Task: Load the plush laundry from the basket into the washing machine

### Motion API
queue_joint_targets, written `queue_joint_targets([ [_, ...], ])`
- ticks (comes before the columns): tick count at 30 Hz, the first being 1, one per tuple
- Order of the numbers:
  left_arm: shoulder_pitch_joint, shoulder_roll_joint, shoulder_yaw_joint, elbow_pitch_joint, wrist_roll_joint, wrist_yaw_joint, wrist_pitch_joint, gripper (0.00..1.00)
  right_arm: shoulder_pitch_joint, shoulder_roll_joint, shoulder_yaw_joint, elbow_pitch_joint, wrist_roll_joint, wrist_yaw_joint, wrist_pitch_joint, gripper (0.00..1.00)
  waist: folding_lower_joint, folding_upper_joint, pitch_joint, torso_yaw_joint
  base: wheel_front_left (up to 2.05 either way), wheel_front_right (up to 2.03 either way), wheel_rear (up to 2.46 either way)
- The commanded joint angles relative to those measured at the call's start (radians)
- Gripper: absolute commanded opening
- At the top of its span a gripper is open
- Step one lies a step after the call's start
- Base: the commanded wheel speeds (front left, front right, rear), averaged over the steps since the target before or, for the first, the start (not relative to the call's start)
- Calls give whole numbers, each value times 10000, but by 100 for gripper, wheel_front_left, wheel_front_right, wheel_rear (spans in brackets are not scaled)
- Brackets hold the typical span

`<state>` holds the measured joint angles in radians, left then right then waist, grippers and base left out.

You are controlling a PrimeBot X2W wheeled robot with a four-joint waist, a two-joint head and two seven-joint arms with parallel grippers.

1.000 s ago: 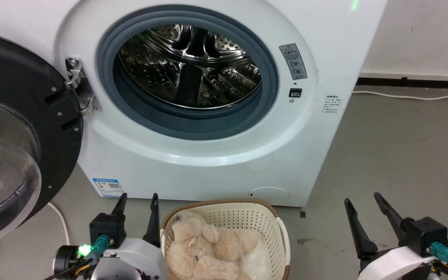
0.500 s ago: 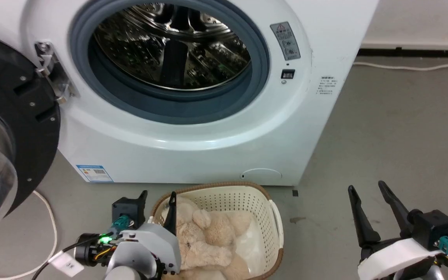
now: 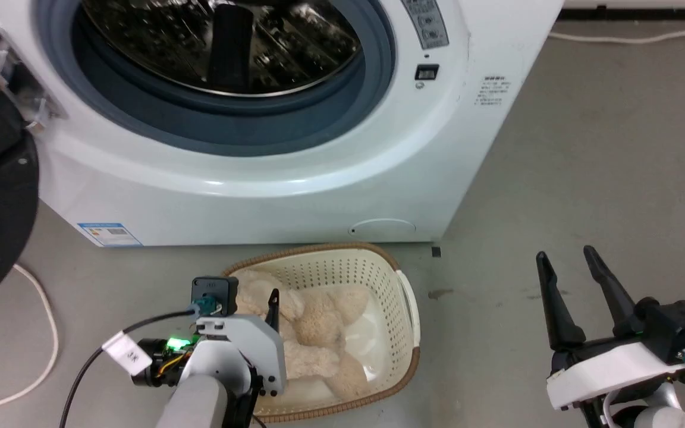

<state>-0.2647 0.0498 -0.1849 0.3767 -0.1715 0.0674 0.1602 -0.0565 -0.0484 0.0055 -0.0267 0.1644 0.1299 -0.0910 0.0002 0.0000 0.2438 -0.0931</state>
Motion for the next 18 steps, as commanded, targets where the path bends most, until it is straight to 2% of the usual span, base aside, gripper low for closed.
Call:
queue_joint_targets([
  [1,-366,40,-101,323,-124,114,205,100,-234,-9,3,-75,161,4,-114,100,-2,0,323,-161,0,0,0],
  [18,-1833,473,-275,2018,-828,1142,1593,100,-648,-11,-17,-317,764,5,-547,100,-2,0,2120,-630,0,0,0],
])
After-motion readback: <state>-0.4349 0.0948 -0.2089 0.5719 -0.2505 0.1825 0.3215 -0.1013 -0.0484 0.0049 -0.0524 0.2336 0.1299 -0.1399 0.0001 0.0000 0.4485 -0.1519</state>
